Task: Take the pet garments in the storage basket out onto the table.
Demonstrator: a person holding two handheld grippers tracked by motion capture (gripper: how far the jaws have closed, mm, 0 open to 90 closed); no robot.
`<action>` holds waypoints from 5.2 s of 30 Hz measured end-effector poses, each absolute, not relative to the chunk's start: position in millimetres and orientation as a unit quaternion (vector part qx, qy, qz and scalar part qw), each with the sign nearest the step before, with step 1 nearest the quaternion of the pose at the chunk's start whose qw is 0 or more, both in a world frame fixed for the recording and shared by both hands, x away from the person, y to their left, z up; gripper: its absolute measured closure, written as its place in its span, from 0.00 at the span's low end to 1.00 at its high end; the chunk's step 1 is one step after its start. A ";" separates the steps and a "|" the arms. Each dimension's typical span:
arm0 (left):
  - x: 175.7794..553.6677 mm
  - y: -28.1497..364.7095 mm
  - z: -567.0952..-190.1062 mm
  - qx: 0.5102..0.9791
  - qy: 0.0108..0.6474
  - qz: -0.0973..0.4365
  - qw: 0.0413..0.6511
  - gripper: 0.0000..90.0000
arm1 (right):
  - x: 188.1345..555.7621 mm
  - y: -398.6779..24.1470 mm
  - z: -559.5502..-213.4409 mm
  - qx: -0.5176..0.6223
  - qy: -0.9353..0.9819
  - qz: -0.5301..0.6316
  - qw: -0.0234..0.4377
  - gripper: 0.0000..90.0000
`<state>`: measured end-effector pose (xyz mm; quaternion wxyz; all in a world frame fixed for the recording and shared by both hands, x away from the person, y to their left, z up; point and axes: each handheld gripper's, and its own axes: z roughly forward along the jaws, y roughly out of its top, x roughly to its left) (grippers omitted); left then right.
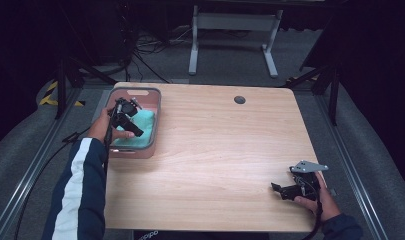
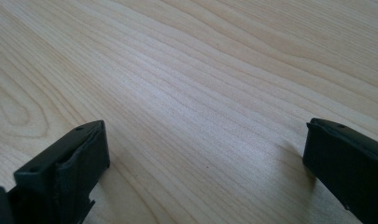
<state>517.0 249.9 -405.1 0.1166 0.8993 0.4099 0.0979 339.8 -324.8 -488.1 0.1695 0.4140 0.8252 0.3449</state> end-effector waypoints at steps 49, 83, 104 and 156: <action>507.6 253.6 -357.6 0.882 0.420 0.158 0.148 0.84 | 339.3 -324.7 -488.1 0.415 0.824 0.346 0.170 0.01; 432.9 242.3 -293.6 0.877 0.328 0.207 0.284 0.85 | 338.9 -324.8 -488.1 0.417 0.823 0.345 0.170 0.01; 422.9 152.8 -310.0 0.919 0.220 0.161 0.284 0.85 | 338.8 -324.8 -488.1 0.417 0.823 0.345 0.170 0.01; 428.7 48.7 -415.9 0.960 0.164 0.053 0.219 0.63 | 338.8 -324.9 -488.1 0.417 0.823 0.345 0.170 0.01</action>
